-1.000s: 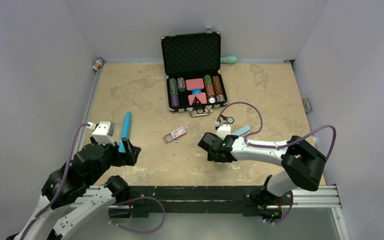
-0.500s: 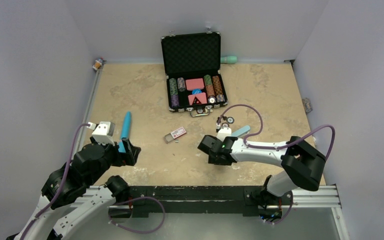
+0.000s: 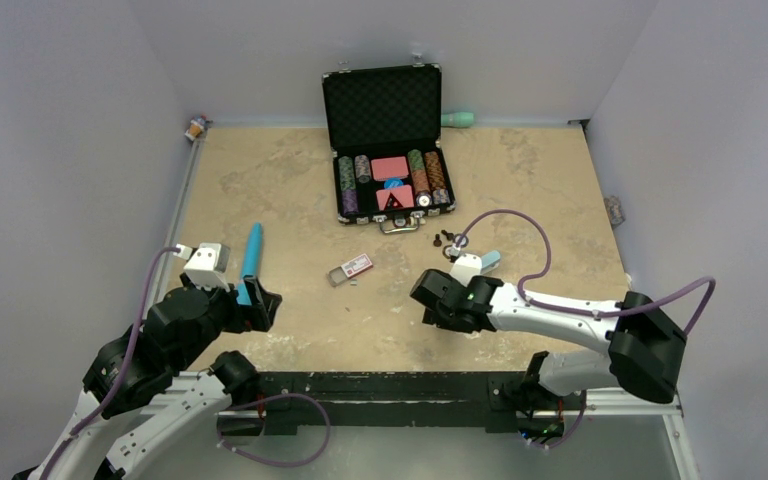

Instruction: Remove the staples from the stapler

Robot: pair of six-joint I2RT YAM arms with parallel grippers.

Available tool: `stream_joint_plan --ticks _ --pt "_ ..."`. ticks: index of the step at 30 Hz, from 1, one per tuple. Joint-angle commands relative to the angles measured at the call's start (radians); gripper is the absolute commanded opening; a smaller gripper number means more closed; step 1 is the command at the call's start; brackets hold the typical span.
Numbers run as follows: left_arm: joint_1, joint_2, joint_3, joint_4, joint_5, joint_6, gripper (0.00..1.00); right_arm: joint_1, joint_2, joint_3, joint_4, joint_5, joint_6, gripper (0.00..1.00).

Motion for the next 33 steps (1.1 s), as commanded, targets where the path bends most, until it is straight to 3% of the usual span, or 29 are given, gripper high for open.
stream_joint_plan --ticks 1,9,20,26,30,33 --pt "0.008 0.0 -0.003 0.034 -0.001 0.029 0.98 0.003 0.049 0.016 0.031 0.015 0.037 0.57" --pt "0.007 -0.005 -0.004 0.033 -0.005 0.025 0.99 -0.002 0.169 0.044 0.043 0.046 0.052 0.55" --pt "0.008 -0.001 -0.004 0.036 0.0 0.028 0.99 -0.001 0.183 0.044 0.031 0.068 0.04 0.46" --pt "0.008 0.005 -0.003 0.034 -0.001 0.028 0.98 0.0 0.203 0.049 0.028 0.077 0.044 0.25" --pt "0.008 0.006 -0.004 0.035 -0.003 0.028 0.99 -0.001 0.186 0.057 0.014 0.089 0.038 0.03" --pt "0.008 0.011 -0.005 0.035 -0.003 0.028 0.99 0.002 0.168 0.075 -0.002 0.105 0.013 0.0"
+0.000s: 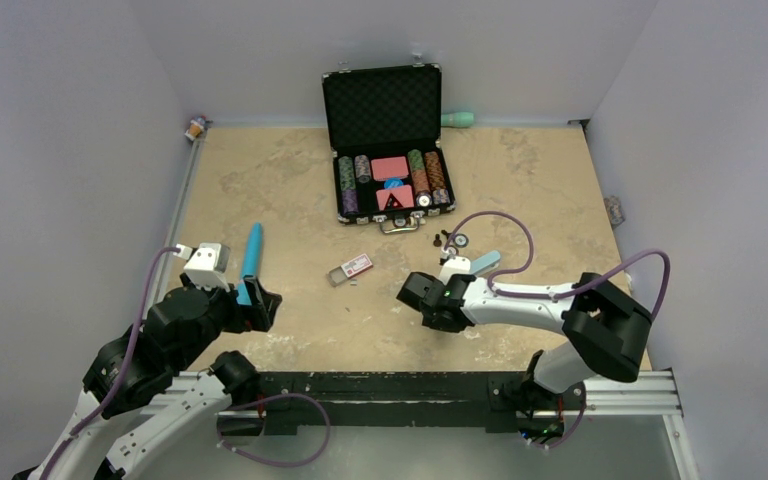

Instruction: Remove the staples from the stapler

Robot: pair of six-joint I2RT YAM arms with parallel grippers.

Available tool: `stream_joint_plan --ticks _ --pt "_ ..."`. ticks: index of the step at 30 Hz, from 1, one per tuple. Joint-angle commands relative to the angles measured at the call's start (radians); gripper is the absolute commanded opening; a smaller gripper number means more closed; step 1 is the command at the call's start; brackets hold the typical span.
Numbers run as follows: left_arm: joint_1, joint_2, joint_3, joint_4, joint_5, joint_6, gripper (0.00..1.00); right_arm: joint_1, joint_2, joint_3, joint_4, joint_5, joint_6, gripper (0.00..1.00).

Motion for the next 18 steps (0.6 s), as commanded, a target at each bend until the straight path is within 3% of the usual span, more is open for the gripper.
stream_joint_plan --ticks 1,10,18 --pt "0.008 0.012 -0.005 0.036 -0.003 0.028 0.98 0.005 -0.034 0.052 -0.034 0.072 -0.028 0.0" --pt "0.007 0.014 -0.006 0.034 -0.007 0.025 0.98 0.042 -0.226 0.145 0.056 0.024 -0.263 0.0" --pt "0.008 0.03 -0.007 0.033 -0.005 0.023 0.98 0.053 -0.464 0.082 0.346 -0.159 -0.42 0.0"
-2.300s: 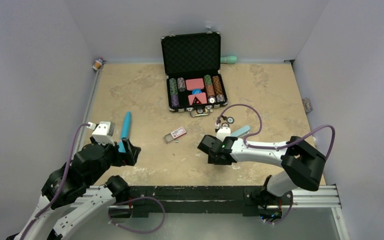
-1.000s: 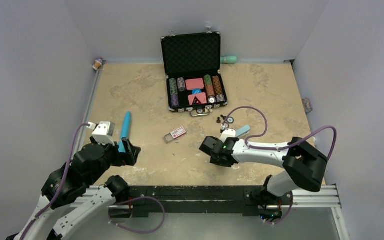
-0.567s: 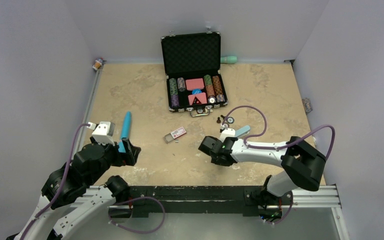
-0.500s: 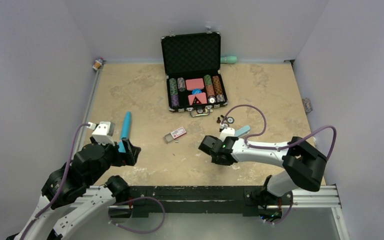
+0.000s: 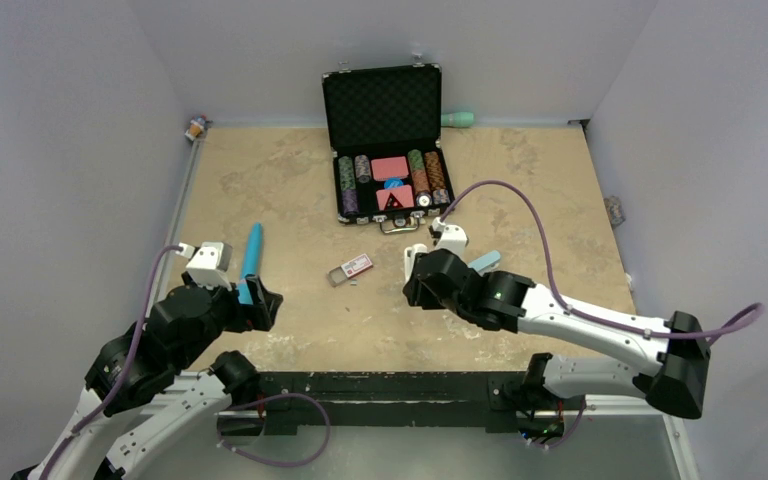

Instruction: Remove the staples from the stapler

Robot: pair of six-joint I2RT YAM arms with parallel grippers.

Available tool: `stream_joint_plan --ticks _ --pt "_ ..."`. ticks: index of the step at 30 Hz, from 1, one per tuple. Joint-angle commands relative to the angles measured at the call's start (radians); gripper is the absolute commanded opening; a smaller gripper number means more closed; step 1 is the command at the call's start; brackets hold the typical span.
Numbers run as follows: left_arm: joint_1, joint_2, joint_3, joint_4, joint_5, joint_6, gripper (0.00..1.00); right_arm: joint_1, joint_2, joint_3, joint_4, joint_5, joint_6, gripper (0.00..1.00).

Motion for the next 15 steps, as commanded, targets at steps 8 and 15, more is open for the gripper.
stream_joint_plan --ticks 8,15 --pt "0.007 0.012 -0.01 0.046 0.027 0.029 0.99 0.011 -0.242 -0.145 0.472 -0.273 -0.151 0.0" --pt "0.008 -0.002 -0.01 0.091 0.148 0.059 1.0 0.042 -0.207 -0.167 0.662 -0.445 -0.191 0.0"
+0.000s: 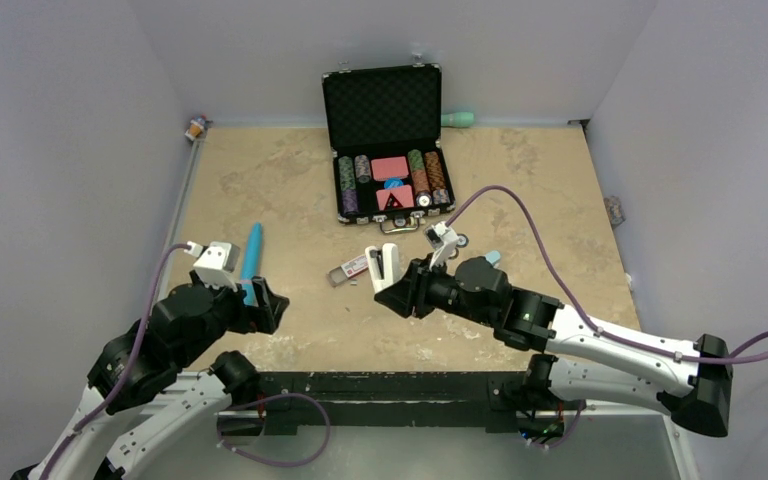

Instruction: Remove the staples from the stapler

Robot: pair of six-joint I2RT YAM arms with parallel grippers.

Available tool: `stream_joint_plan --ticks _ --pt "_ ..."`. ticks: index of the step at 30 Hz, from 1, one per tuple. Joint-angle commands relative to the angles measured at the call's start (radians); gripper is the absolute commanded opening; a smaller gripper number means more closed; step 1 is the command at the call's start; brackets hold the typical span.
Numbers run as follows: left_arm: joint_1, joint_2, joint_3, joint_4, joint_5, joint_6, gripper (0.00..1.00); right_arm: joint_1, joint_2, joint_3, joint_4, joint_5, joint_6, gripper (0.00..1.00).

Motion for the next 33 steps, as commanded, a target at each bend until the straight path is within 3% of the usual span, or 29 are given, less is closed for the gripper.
stream_joint_plan --ticks 1,8,15,19,23,33 --pt "0.008 -0.021 -0.009 0.094 0.131 0.039 1.0 0.032 0.007 -0.007 0.242 -0.15 -0.056 0.0" --pt "0.008 -0.079 -0.022 0.246 0.345 -0.001 0.98 0.057 -0.029 -0.042 0.381 -0.298 -0.098 0.0" --pt "0.008 -0.116 -0.061 0.575 0.764 -0.007 0.98 0.058 -0.065 -0.089 0.553 -0.446 -0.082 0.0" --pt "0.007 -0.094 -0.093 0.737 0.908 -0.043 0.99 0.063 -0.039 -0.08 0.623 -0.507 -0.067 0.0" --pt "0.008 -0.066 -0.117 0.861 0.927 -0.077 0.98 0.074 0.01 -0.044 0.632 -0.53 -0.073 0.0" --pt "0.008 -0.005 -0.118 0.88 0.873 -0.087 0.93 0.14 0.111 0.052 0.644 -0.501 -0.099 0.0"
